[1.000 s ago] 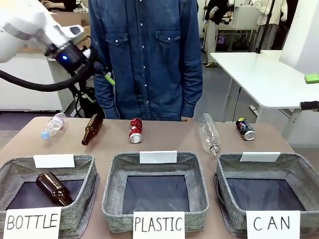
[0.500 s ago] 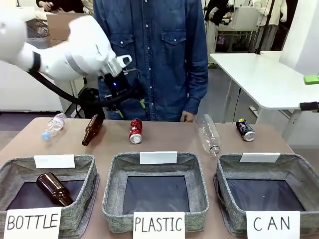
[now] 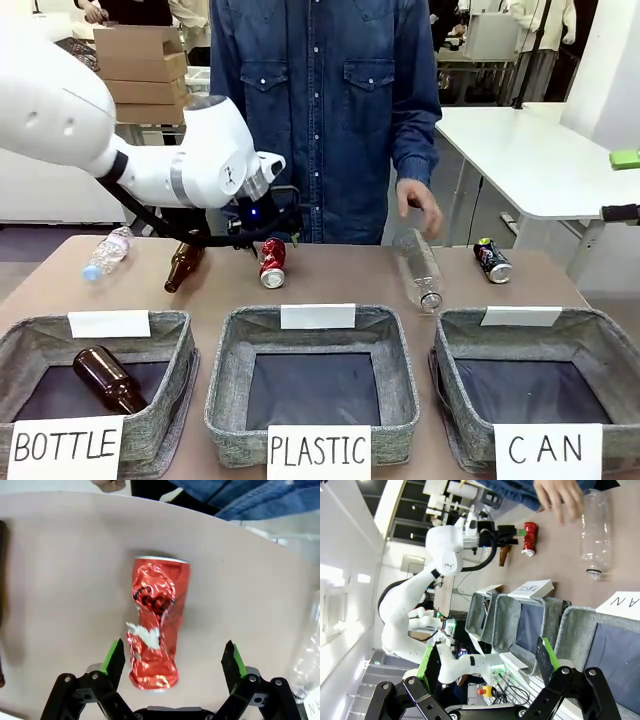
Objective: Sort the can waste into the basket.
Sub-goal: Pick up the can waste from the table and place it in the right Fabric basket.
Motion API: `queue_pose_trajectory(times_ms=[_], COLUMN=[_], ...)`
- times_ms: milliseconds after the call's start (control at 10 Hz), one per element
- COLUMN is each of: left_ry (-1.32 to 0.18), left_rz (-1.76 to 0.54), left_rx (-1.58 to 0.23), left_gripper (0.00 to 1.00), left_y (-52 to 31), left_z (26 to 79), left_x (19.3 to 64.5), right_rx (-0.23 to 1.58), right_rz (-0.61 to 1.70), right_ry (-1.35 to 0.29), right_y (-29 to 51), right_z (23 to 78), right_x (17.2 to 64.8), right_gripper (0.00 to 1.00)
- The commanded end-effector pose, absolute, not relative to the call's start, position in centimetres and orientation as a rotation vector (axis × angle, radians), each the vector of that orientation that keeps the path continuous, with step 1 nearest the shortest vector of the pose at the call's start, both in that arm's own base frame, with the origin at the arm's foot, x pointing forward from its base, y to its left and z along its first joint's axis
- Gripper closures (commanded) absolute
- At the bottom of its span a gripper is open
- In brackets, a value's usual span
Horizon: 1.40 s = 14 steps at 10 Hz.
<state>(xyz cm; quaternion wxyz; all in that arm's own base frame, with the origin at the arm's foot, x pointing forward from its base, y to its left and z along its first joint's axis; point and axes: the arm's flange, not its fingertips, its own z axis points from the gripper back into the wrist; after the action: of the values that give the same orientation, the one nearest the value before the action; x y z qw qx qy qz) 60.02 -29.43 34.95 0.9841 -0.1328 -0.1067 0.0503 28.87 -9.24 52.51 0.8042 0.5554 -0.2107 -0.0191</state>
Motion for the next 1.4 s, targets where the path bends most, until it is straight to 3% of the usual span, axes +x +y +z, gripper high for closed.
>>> queue_pose_trajectory(times_ms=[0, 300, 400, 500, 600, 700, 1300], left_ry=[-0.196, -0.171, -0.162, -0.161, -0.156, -0.155, -0.119], left_rz=[0.141, 0.143, 0.131, 0.130, 0.131, 0.132, 0.103], left_rx=[-0.196, -0.181, -0.172, -0.166, -0.159, -0.150, -0.151], left_gripper=[0.00, 0.00, 0.36, 0.60, 0.96, 1.00, 1.00], left_y=[-30.6, -30.7, -30.7, -30.6, -30.6, -30.5, -26.8], left_z=[33.7, 32.5, 32.3, 32.2, 32.2, 32.3, 34.2], left_x=[61.5, 62.2, 62.5, 62.5, 62.5, 62.5, 63.0], right_rx=[1.207, 1.207, 1.207, 1.207, 1.207, 1.207, 1.207], right_rz=[-0.021, -0.021, -0.021, -0.021, -0.021, -0.021, -0.021], right_ry=[-0.480, -0.480, -0.480, -0.480, -0.480, -0.480, -0.480], right_y=[-9.2, -9.2, -9.2, -9.2, -9.2, -9.2, -9.2], right_z=[52.5, 52.5, 52.5, 52.5, 52.5, 52.5, 52.5], right_x=[29.1, 29.1, 29.1, 29.1, 29.1, 29.1, 29.1], right_gripper=[0.00, 0.00, 0.00, 0.00, 0.00, 0.00, 0.00])
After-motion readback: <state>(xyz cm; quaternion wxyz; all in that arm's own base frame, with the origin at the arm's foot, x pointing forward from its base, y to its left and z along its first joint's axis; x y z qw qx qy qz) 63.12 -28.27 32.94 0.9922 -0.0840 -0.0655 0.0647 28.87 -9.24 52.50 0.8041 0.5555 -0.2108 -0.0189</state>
